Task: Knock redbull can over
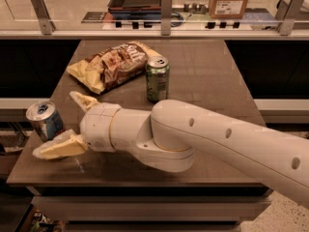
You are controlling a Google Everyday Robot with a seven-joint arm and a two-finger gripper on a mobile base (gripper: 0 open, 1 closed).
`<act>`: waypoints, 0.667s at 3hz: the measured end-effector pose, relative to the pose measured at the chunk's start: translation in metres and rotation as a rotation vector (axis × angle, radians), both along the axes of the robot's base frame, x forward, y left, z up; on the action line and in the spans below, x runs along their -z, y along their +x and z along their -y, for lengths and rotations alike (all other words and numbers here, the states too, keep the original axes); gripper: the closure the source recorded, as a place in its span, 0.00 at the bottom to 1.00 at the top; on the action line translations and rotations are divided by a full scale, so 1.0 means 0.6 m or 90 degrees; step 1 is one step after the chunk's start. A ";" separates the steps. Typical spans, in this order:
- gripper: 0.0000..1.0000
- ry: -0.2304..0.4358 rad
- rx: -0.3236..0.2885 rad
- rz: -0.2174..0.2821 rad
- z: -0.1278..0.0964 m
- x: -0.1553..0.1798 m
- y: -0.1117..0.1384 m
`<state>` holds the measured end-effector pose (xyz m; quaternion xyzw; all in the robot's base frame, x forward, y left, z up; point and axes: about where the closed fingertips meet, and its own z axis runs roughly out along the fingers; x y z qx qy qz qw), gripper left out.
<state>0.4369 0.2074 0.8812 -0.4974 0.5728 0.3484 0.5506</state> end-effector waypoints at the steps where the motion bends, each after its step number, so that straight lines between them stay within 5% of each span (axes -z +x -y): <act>1: 0.39 -0.001 -0.002 0.001 -0.002 -0.001 -0.002; 2: 0.64 -0.002 -0.004 0.003 -0.004 -0.003 -0.004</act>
Offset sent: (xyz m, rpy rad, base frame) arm -0.0010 0.0009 0.0004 -0.0012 -0.0014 0.0023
